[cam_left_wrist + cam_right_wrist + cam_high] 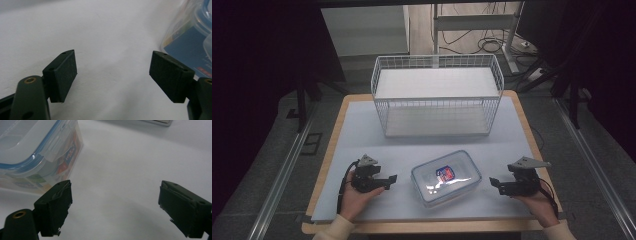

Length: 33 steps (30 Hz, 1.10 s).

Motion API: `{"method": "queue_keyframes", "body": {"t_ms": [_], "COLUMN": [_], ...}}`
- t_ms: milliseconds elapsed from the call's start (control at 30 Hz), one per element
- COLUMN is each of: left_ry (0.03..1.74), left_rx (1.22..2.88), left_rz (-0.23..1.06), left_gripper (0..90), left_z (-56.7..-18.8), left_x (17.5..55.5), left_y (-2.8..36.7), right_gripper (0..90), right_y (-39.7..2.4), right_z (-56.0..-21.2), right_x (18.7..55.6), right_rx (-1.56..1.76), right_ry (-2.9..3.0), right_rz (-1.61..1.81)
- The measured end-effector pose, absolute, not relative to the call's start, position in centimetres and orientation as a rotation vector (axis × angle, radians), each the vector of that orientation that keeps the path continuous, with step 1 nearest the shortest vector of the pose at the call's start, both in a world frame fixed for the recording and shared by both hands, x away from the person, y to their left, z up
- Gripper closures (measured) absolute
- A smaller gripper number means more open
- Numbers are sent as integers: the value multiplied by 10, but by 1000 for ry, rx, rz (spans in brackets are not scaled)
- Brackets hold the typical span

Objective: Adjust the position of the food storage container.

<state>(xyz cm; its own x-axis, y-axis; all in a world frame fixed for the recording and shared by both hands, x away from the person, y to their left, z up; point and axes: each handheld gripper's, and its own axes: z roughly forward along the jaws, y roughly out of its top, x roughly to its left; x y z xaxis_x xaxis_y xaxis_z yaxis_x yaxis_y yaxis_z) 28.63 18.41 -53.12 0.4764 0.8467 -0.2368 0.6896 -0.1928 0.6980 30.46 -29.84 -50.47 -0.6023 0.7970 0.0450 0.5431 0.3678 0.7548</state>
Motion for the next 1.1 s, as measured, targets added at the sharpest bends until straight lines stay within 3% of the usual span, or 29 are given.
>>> {"method": "queue_keyframes", "body": {"t_ms": [1100], "left_ry": [1110], "left_rx": [1900], "left_rz": [242], "left_gripper": [239], "left_z": [-480], "left_x": [262], "left_y": [172], "right_gripper": [157], "right_y": [-300], "right_z": [-503], "right_x": [302], "right_rx": [1170], "right_ry": [2302], "right_rz": [1088]}}
